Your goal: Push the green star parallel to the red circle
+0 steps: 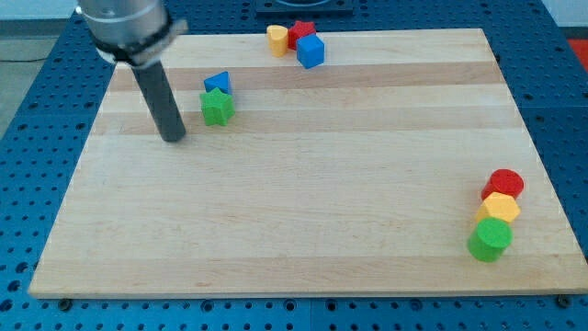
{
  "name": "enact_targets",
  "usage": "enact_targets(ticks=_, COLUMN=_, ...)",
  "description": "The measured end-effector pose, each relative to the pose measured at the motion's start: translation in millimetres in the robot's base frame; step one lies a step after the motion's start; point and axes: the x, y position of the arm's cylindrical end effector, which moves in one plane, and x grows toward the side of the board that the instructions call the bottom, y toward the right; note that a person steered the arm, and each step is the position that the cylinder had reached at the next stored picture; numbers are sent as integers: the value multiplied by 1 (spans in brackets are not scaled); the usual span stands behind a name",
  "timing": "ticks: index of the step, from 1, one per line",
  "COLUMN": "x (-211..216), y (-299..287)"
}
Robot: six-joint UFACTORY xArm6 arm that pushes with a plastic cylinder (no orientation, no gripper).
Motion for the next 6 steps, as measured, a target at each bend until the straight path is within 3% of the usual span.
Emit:
enact_targets(ticks=1, x=-40, y=3)
enact_targets(ticks=2, x=-40, y=43)
enact_targets(ticks=5, x=22, y=183)
enact_targets(ticks=6, x=43, y=205)
